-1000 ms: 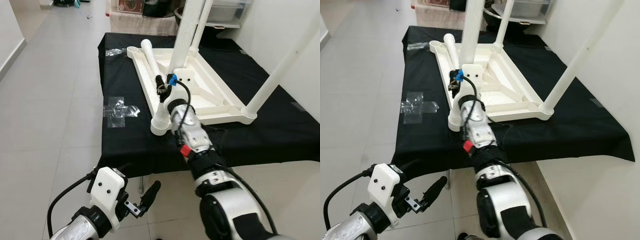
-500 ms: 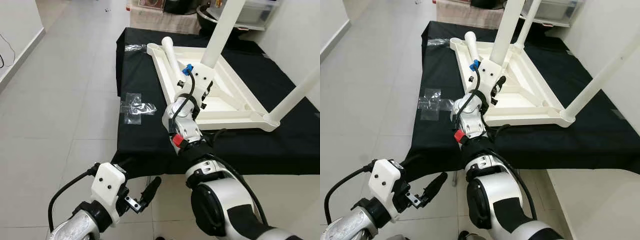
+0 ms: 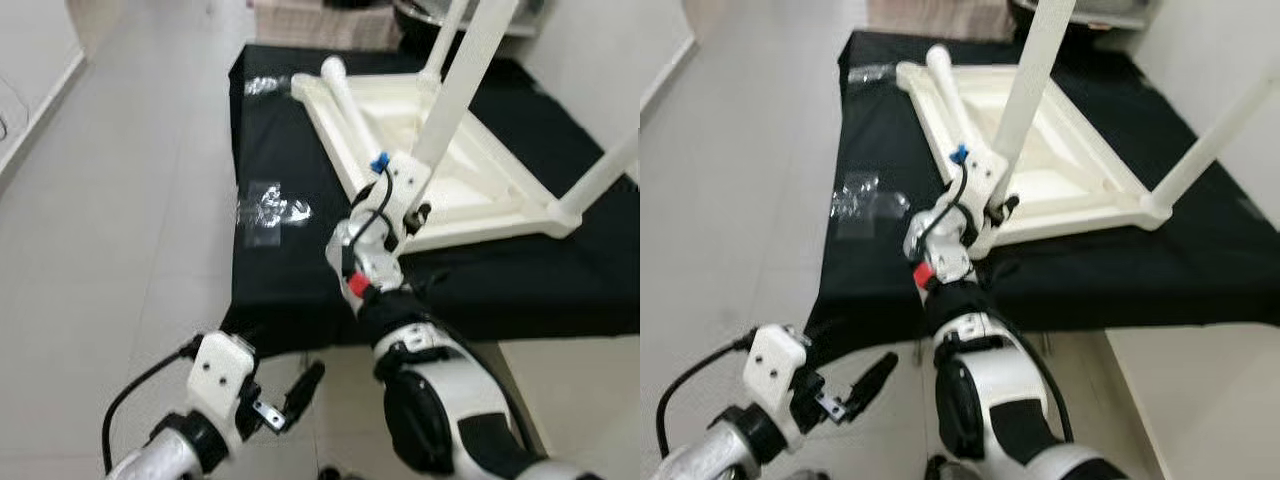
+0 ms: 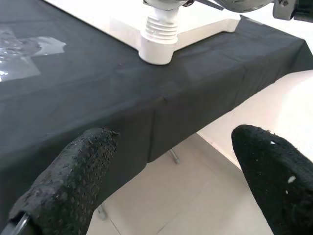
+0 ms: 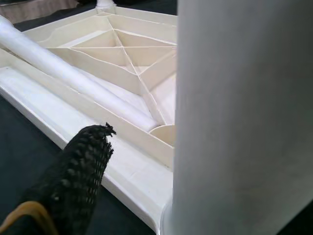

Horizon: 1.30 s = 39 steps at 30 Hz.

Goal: Building children table

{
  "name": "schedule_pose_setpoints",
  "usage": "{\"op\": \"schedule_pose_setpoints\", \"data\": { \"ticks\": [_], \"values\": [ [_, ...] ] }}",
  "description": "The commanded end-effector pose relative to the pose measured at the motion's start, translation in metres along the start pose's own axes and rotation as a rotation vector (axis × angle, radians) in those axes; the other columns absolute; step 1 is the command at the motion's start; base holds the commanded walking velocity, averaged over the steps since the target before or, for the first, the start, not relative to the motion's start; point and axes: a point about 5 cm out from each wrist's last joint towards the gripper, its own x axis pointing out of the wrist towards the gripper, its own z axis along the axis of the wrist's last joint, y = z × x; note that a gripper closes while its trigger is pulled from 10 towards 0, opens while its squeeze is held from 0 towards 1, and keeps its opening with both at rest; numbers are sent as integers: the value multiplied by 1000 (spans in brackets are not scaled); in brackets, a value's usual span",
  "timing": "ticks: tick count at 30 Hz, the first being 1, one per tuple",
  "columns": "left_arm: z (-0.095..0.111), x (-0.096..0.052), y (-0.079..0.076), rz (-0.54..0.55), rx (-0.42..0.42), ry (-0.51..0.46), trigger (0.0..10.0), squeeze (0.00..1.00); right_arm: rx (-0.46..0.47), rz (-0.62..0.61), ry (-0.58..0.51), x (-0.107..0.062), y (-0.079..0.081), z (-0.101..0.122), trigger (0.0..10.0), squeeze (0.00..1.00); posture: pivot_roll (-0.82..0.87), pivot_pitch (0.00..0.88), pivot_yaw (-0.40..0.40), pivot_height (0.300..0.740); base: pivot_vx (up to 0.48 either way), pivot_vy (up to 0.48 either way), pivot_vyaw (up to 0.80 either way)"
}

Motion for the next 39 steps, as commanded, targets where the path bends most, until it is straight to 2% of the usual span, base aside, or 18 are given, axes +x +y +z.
{"op": "schedule_pose_setpoints", "data": {
  "ticks": [1,4,5,6,7,14,17,20,27,29,31,32,33,36,37,38,39],
  "values": [
    [-4,0,-2,-14,-12,12,10000,0,8,46,99,-17,8,-23,10000,1000,151,173,-135,740,0,0,0],
    [-5,0,-2,-16,-7,14,10000,0,12,72,79,-19,10,-20,10000,1000,152,169,-134,740,0,0,0],
    [-5,1,-1,-16,-6,14,10000,0,12,74,79,-19,10,-21,10000,808,150,164,-132,740,0,0,0],
    [-5,1,-1,-16,-6,14,10000,0,12,74,79,-19,10,-21,10000,808,150,164,-132,740,0,0,0],
    [-6,2,0,-16,-5,16,10000,0,13,115,76,-22,9,-22,10000,0,141,157,-129,740,0,0,0],
    [-8,5,2,-15,-5,15,10000,0,-11,194,55,-27,3,-23,10000,0,129,153,-126,740,0,0,0],
    [-9,7,3,-13,-4,14,10000,0,-42,233,34,-31,-5,-24,10000,0,125,145,-125,740,0,0,0],
    [-11,9,5,-10,-4,12,10000,0,-83,282,19,-34,-19,-27,10000,0,117,136,-127,740,0,0,0],
    [-15,10,7,-8,2,16,10000,0,-145,389,17,-42,-37,-33,10000,0,101,122,-124,740,0,0,0],
    [-15,10,7,-8,2,16,10000,0,-145,389,17,-42,-37,-33,10000,0,101,122,-124,740,0,0,0],
    [-16,11,7,-13,9,17,10000,0,-179,433,6,-45,-52,-34,10000,0,102,116,-122,740,0,0,0],
    [-16,11,7,-13,9,17,10000,0,-179,433,6,-45,-52,-34,10000,0,102,116,-122,740,0,0,0],
    [-17,12,7,-14,11,14,10000,0,-205,464,25,-46,-66,-38,10000,0,98,114,-122,740,0,0,0],
    [-17,13,8,-15,11,13,10000,0,-208,478,42,-47,-72,-40,10000,0,98,114,-122,740,0,0,0],
    [-16,14,9,8,15,9,10000,0,-241,537,47,-51,-90,-42,10000,0,96,95,-123,740,0,0,0],
    [-16,14,9,8,15,9,10000,0,-241,537,47,-51,-90,-42,10000,0,96,95,-123,740,0,0,0],
    [-16,14,11,36,21,3,10000,0,-280,588,36,-54,-105,-43,10000,0,94,85,-119,740,0,0,0]
  ]
}}
